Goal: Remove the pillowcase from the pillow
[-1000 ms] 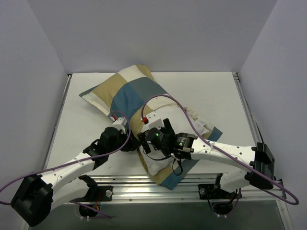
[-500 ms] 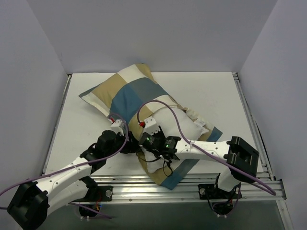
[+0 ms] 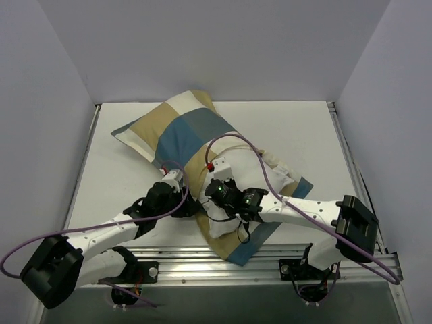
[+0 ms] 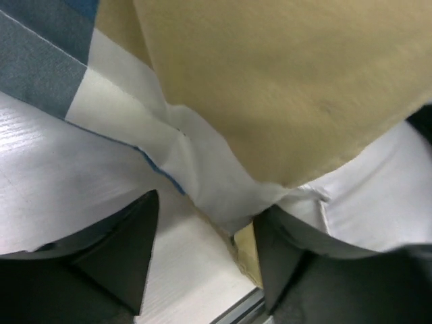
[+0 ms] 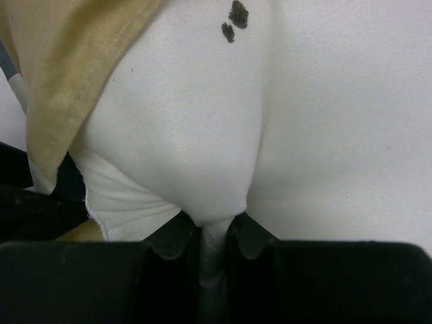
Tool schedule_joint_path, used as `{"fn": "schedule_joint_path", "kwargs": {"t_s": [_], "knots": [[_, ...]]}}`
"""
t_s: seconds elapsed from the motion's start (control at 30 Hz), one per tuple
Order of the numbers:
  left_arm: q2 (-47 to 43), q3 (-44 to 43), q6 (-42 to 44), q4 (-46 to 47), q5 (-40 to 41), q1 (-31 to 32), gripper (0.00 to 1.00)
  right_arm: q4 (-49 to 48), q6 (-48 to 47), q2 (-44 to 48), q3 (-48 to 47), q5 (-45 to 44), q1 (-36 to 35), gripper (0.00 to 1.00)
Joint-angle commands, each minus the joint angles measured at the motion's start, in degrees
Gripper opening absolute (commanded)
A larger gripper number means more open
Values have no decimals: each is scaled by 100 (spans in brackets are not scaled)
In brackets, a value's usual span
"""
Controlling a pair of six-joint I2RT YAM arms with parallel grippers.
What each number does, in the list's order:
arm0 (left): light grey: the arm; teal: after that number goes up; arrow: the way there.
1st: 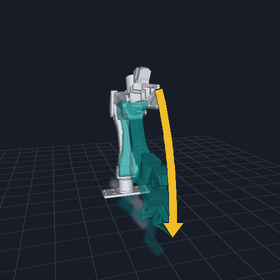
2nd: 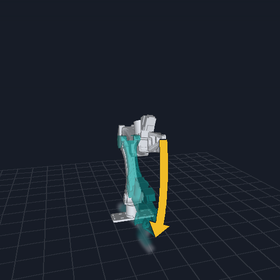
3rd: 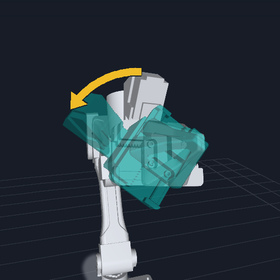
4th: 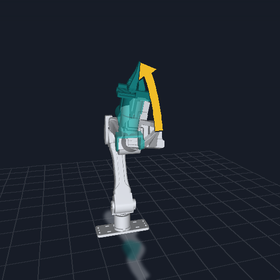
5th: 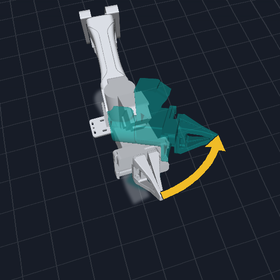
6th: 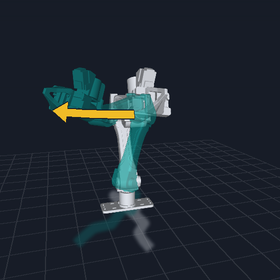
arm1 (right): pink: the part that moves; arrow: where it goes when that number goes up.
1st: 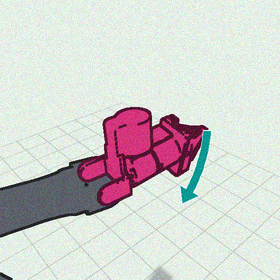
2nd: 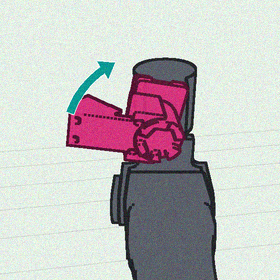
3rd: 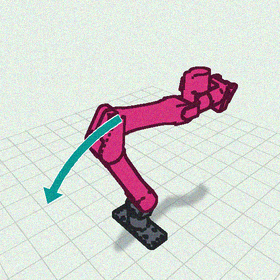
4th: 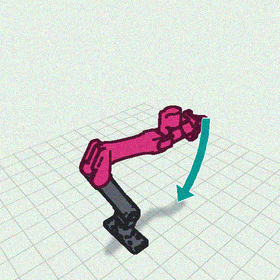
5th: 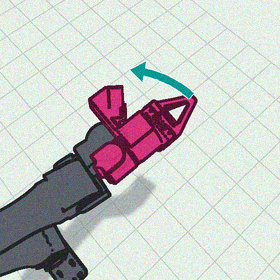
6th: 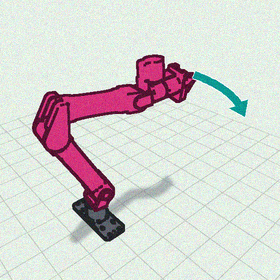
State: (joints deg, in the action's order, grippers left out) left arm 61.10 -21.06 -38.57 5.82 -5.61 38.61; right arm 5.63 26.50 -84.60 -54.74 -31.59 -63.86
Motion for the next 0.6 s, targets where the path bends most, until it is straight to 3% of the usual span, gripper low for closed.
{"fn": "schedule_joint_path", "kwargs": {"t_s": [0.0,0.17,0.57], "knots": [[392,-390,95,560,252,50,62,299,4,294,130,179,57,0],[745,-942,122,710,953,59,3,482,-145,759,122,522,31,0],[1562,-1629,-590,534,3346,-459,2,1915,-496,2912,-634,1805,22,0]]}}
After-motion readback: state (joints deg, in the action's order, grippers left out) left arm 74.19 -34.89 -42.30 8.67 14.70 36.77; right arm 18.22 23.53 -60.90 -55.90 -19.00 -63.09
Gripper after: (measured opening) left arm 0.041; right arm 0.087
